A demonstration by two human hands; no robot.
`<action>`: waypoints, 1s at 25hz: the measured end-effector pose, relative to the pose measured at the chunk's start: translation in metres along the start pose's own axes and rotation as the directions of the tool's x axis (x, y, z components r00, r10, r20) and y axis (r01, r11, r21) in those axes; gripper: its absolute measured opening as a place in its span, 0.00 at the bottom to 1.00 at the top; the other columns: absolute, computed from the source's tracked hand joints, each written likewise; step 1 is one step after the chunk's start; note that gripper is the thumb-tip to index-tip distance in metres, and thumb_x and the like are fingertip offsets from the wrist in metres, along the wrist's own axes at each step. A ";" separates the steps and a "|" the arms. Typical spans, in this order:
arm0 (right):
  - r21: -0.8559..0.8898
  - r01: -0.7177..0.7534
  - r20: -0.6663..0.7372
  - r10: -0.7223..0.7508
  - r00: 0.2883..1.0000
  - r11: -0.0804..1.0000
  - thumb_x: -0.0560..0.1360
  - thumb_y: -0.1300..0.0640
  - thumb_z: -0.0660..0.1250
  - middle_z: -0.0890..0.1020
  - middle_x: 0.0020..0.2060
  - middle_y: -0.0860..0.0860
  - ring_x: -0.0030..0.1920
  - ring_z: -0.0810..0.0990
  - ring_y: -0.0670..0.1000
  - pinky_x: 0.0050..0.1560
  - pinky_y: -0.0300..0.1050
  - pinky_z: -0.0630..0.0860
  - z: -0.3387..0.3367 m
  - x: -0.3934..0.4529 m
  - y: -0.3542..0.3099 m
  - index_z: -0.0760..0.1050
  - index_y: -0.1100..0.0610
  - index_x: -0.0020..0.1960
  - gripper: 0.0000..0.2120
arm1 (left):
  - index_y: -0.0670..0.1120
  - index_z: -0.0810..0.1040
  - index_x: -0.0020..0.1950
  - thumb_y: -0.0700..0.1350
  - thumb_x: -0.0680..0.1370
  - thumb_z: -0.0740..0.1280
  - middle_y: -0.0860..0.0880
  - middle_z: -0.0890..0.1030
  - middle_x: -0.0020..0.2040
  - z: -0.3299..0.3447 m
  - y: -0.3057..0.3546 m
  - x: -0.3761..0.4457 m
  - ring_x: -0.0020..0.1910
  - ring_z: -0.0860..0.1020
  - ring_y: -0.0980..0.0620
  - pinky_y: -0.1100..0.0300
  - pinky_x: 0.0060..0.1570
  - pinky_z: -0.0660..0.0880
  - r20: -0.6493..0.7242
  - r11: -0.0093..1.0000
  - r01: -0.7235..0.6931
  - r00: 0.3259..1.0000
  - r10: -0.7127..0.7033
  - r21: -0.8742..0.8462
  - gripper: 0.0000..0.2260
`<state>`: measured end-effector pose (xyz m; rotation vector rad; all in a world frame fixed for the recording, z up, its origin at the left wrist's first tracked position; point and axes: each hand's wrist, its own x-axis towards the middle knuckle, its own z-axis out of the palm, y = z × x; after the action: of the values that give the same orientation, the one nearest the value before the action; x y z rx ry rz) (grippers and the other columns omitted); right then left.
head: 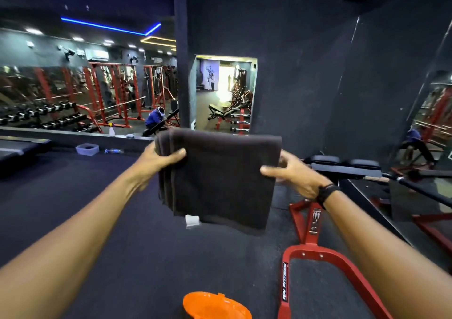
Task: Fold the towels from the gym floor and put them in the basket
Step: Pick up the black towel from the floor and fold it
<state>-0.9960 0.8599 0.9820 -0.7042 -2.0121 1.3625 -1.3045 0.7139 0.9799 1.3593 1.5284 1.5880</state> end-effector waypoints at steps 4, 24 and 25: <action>0.077 -0.230 0.125 0.220 0.967 0.970 0.66 0.52 0.77 0.83 0.56 0.54 0.57 0.81 0.54 0.55 0.56 0.75 0.020 -0.013 0.044 0.77 0.56 0.60 0.24 | 0.50 0.79 0.55 0.61 0.47 0.82 0.56 0.84 0.51 0.018 -0.037 -0.033 0.52 0.81 0.57 0.60 0.55 0.76 0.084 0.966 0.255 0.962 -0.258 0.048 0.40; 0.550 -0.363 0.131 0.351 0.927 0.753 0.72 0.29 0.58 0.85 0.50 0.56 0.49 0.84 0.55 0.49 0.48 0.79 0.021 -0.002 0.051 0.82 0.58 0.53 0.34 | 0.38 0.78 0.32 0.26 0.65 0.60 0.42 0.82 0.55 0.020 -0.040 -0.019 0.54 0.79 0.39 0.53 0.45 0.77 0.037 0.923 0.221 0.975 -0.220 -0.314 0.10; 0.481 -0.357 0.137 0.333 0.933 0.801 0.68 0.29 0.65 0.83 0.54 0.57 0.54 0.82 0.55 0.54 0.50 0.79 0.024 -0.002 0.053 0.80 0.59 0.58 0.36 | 0.41 0.79 0.28 0.25 0.69 0.60 0.43 0.82 0.54 0.020 -0.040 -0.019 0.55 0.79 0.40 0.54 0.44 0.78 0.032 0.956 0.184 0.983 -0.181 -0.229 0.16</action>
<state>-1.0075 0.8615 0.9251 -0.8207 -1.4910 2.0308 -1.2905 0.7130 0.9335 1.0659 1.3703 1.5834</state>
